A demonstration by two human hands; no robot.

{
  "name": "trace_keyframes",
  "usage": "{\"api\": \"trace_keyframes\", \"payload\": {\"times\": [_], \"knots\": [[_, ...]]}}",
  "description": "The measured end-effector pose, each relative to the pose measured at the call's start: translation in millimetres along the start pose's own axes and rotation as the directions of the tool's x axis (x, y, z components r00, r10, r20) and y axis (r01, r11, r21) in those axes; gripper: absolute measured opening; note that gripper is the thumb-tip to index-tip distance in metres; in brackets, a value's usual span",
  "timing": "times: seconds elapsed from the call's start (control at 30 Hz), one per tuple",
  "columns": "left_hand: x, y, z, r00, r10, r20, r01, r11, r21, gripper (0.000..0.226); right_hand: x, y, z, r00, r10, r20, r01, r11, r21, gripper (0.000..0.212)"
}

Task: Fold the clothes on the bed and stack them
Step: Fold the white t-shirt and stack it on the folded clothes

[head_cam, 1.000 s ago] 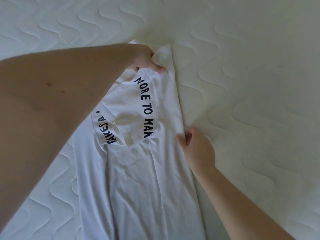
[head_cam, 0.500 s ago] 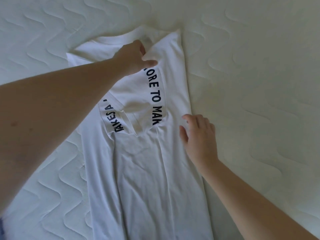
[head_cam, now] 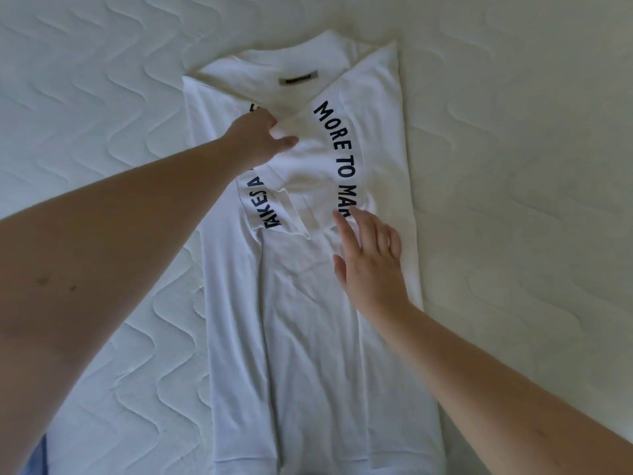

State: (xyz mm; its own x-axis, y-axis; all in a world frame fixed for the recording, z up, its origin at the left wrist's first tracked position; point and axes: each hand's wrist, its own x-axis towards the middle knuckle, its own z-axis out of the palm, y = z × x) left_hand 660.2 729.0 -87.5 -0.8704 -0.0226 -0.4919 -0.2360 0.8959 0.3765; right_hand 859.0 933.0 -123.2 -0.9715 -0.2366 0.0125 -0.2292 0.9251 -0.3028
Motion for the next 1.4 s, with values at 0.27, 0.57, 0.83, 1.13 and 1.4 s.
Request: {"api": "trace_keyframes", "payload": {"times": [0.27, 0.57, 0.83, 1.13, 1.4], "knots": [[-25.8, -33.0, -0.2, 0.985, -0.112, -0.132, 0.065, 0.947, -0.315, 0.022, 44.5, -15.3, 4.0, 0.978, -0.145, -0.150, 0.152, 0.988, 0.035, 0.022], [-31.7, -44.5, 11.0, 0.958, -0.210, -0.194, 0.140, 0.936, -0.323, 0.039, 13.5, -6.3, 24.1, 0.976, -0.217, -0.015, 0.216, 0.975, -0.058, 0.044], [-118.1, -14.1, 101.2, 0.844, 0.511, -0.162, -0.442, 0.835, 0.326, 0.058, -57.4, 12.2, 18.9, 0.993, -0.009, 0.119, 0.024, 0.992, -0.126, 0.060], [-247.8, -51.4, 207.5, 0.865, 0.500, 0.035, -0.477, 0.798, 0.369, 0.057, -181.4, -22.1, 13.6, 0.919, 0.113, 0.377, -0.096, 0.993, -0.063, 0.062], [-325.2, -95.9, 235.2, 0.853, 0.514, 0.095, -0.511, 0.784, 0.353, 0.061, -236.3, -42.1, 14.6, 0.915, 0.073, 0.397, -0.056, 0.997, -0.055, 0.061]]}}
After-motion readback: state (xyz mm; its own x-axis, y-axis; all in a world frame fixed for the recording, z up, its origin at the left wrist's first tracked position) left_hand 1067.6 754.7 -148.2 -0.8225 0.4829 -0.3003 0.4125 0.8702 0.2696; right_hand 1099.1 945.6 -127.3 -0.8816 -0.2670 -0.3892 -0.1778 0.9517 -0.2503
